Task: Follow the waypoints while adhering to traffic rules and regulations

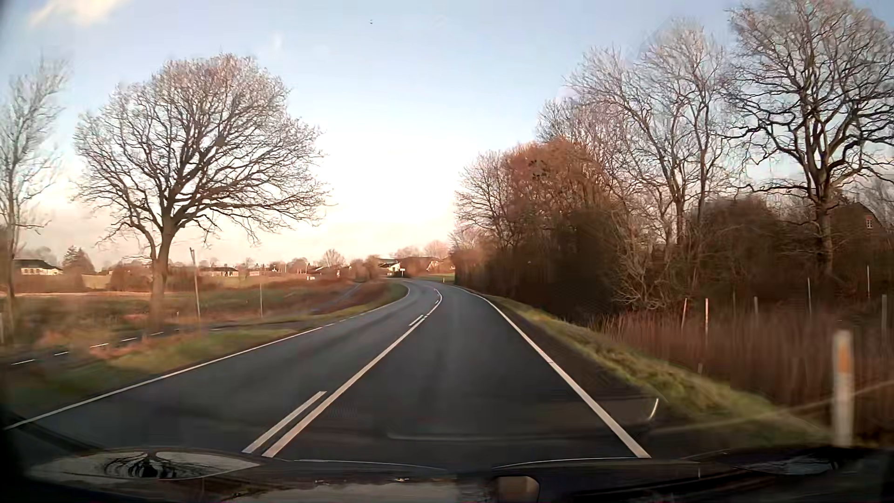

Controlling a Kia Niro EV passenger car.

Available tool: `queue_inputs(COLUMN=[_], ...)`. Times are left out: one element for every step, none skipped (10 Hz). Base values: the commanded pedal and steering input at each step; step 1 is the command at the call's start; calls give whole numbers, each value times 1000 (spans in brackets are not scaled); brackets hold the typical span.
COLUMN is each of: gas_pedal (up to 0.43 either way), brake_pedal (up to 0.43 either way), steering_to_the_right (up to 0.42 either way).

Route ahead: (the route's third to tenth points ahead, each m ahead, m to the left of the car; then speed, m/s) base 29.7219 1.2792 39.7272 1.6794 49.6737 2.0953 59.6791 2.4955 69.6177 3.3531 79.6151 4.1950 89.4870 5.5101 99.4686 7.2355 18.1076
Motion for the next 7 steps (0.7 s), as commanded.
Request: queue_inputs(gas_pedal=[177, 177, 177, 177, 177, 177, 177], brake_pedal=[0, 0, 0, 0, 0, 0, 0], steering_to_the_right=[2, 3, 2, 1, -1, -2, -1])
